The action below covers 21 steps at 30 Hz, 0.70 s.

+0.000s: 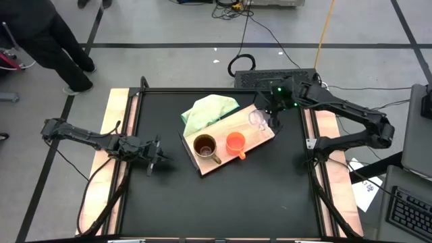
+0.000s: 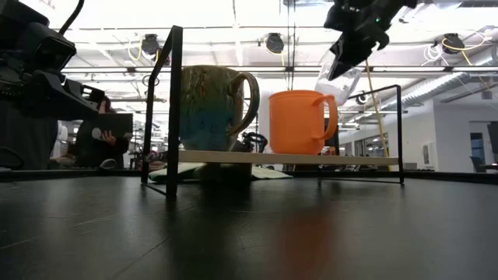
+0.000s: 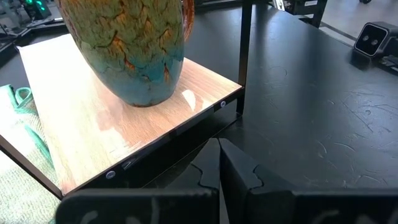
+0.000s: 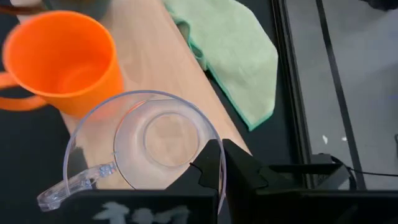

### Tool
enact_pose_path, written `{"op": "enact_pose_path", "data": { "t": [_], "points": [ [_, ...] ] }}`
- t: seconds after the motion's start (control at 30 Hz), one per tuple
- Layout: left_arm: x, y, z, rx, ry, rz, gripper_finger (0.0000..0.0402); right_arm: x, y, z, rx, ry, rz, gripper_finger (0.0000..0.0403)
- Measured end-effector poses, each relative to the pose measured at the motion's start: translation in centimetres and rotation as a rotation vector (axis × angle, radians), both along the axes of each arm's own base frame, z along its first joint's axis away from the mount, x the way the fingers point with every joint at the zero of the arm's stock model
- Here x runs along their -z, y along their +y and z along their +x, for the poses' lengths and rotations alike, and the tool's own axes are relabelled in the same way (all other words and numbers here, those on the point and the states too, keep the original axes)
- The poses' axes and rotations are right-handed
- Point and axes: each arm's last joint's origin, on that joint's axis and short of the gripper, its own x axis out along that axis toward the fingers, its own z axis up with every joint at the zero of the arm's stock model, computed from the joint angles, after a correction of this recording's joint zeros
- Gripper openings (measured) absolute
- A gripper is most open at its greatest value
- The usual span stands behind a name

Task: Stack small to large cups/mugs on shelf
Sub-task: Put the transparent mug on the shelf

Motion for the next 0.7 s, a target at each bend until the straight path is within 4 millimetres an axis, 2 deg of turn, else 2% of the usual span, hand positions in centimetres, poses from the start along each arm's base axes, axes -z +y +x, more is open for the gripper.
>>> {"op": "enact_pose_path", "data": {
  "t": [0.23,0.5,0.7],
  "points": [
    [0.0,0.0,0.0,0.000,0.000,0.001,0.0005,1.5,-1.0,1.0,-0.026,0.068,0.001,0.0000],
    [0.0,0.0,0.0,0.000,0.001,0.001,0.0005,3.3,-1.2,1.8,-0.099,0.177,0.021,0.0000],
    [0.0,0.0,0.0,0.001,0.000,0.004,0.0005,3.1,-1.3,2.4,-0.169,0.173,0.093,0.0000]
  ]
}}
